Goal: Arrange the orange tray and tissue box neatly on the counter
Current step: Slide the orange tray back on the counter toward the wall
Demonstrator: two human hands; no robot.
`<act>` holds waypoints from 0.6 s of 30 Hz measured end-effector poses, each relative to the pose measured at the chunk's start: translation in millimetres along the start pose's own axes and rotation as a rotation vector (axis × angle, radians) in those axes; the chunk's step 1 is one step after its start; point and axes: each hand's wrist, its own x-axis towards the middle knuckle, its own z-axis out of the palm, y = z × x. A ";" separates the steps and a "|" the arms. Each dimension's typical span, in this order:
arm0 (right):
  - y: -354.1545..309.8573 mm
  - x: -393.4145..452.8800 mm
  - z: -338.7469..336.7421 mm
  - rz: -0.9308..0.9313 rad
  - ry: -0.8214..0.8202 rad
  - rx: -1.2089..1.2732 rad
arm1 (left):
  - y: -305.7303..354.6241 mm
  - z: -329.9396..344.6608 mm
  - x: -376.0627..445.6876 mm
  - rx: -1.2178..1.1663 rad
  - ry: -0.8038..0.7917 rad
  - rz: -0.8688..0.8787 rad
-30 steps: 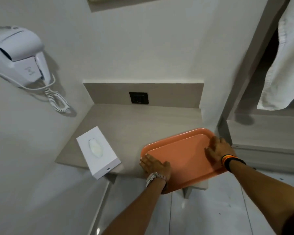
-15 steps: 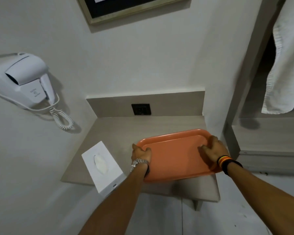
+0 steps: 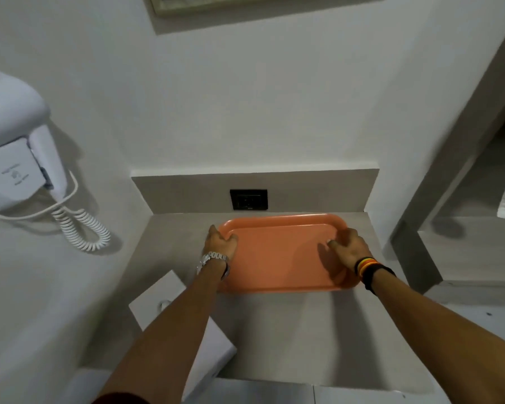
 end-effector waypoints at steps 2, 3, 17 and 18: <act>-3.3 13.0 10.2 0.014 0.009 -0.003 | -4.4 0.3 22.3 0.014 -0.016 0.009; -4.1 18.4 14.8 0.022 0.012 -0.001 | -5.7 0.4 31.2 0.016 -0.023 0.014; 24.8 -7.5 37.8 -0.155 0.045 -0.131 | -52.5 12.9 1.6 0.280 -0.068 0.301; 30.2 -22.9 40.1 -0.235 0.062 -0.216 | -56.4 17.0 -10.9 0.367 -0.070 0.342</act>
